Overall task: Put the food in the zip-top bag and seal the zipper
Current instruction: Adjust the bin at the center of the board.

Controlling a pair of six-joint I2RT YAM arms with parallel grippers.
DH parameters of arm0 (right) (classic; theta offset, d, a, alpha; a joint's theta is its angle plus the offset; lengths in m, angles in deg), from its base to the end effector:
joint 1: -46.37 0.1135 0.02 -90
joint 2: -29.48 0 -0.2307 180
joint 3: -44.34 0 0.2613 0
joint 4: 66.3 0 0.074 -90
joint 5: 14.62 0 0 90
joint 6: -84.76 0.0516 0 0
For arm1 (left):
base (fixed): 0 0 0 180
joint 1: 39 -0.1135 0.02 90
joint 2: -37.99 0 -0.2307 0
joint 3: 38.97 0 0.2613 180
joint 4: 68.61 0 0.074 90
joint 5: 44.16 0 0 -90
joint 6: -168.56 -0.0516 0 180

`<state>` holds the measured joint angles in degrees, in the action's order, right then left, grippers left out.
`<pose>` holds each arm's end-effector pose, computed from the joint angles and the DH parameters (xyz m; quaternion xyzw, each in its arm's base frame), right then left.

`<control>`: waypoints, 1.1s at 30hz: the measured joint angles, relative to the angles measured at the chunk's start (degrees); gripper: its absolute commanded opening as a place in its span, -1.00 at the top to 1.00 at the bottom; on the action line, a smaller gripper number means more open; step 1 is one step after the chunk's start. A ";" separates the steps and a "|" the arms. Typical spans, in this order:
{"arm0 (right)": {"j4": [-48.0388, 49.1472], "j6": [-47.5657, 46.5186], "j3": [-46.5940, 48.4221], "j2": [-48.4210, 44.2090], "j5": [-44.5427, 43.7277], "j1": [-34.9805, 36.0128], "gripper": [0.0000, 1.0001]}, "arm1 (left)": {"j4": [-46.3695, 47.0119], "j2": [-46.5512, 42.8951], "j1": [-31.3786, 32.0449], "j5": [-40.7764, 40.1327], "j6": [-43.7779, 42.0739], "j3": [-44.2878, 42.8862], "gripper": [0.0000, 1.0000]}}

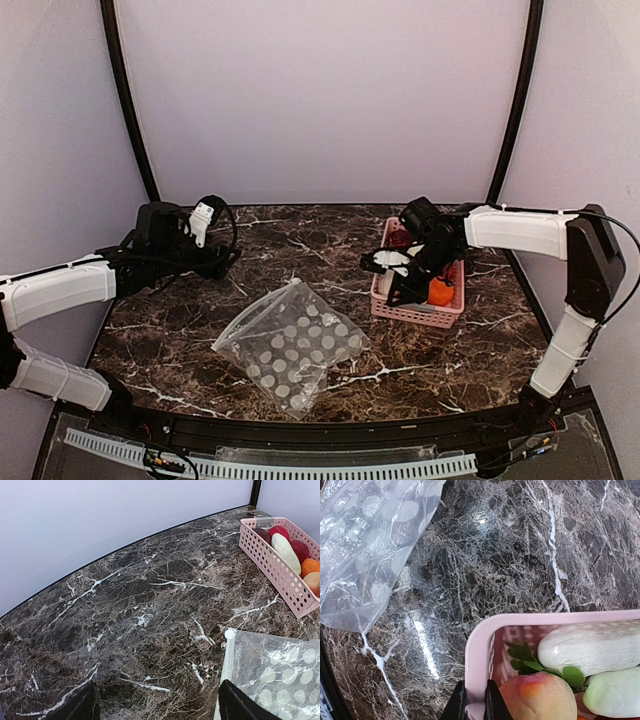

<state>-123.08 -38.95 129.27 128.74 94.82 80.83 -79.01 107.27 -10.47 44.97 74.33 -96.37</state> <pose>0.2789 0.2122 0.1605 -0.5678 0.7897 0.1676 0.1607 0.2730 -0.1475 0.2279 0.2301 0.7979 -0.1111 0.5460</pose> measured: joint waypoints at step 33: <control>-4.63 -1.16 5.03 -9.94 5.35 0.11 -0.08 | -9.11 2.82 0.37 5.27 11.47 -5.05 -0.72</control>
<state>-127.71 -40.11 134.30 118.79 100.17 80.94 -88.12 110.09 -10.09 50.24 85.80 -101.42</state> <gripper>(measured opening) 0.535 0.829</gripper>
